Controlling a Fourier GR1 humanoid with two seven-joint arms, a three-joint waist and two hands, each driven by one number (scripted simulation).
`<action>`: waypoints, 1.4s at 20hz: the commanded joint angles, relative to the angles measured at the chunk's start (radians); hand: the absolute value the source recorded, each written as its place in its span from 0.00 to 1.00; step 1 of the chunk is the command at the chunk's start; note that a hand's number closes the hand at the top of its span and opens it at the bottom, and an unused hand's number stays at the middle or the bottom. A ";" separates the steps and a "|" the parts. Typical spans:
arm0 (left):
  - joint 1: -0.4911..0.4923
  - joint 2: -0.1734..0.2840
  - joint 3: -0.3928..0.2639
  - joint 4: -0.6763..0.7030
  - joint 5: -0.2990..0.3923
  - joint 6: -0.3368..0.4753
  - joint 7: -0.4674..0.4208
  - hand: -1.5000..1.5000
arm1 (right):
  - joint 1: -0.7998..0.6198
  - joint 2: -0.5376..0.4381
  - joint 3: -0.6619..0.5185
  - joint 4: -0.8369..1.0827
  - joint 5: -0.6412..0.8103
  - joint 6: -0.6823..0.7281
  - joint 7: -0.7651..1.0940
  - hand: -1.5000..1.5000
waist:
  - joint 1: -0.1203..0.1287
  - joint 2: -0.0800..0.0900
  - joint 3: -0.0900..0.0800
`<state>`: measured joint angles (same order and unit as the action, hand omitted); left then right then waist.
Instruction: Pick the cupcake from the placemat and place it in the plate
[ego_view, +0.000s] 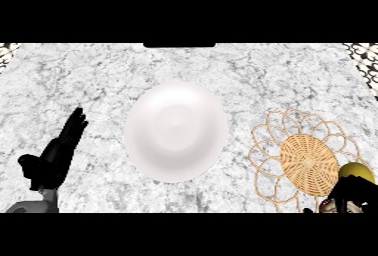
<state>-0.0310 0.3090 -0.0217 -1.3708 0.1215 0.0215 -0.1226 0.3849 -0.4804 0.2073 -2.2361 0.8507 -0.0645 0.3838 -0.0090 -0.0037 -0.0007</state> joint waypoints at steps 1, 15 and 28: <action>0.019 -0.026 -0.016 0.051 -0.036 -0.004 -0.076 0.50 | -0.025 0.030 0.014 -0.141 0.055 0.004 0.041 1.00 | 0.002 0.002 0.000; -0.029 -0.026 0.019 0.000 -0.024 -0.029 0.033 0.50 | -0.512 0.192 0.230 -0.084 0.185 0.201 0.330 1.00 | 0.018 0.003 0.000; -0.080 -0.022 0.069 0.074 -0.039 -0.069 0.014 0.50 | -0.839 0.477 0.320 0.463 0.206 0.064 0.318 1.00 | 0.016 0.005 0.000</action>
<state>-0.0687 0.2660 0.0147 -1.3349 0.0724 -0.0207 -0.1200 -0.4188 -0.0504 0.4822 -1.9222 1.0207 0.0991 0.7314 0.0101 0.0011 -0.0007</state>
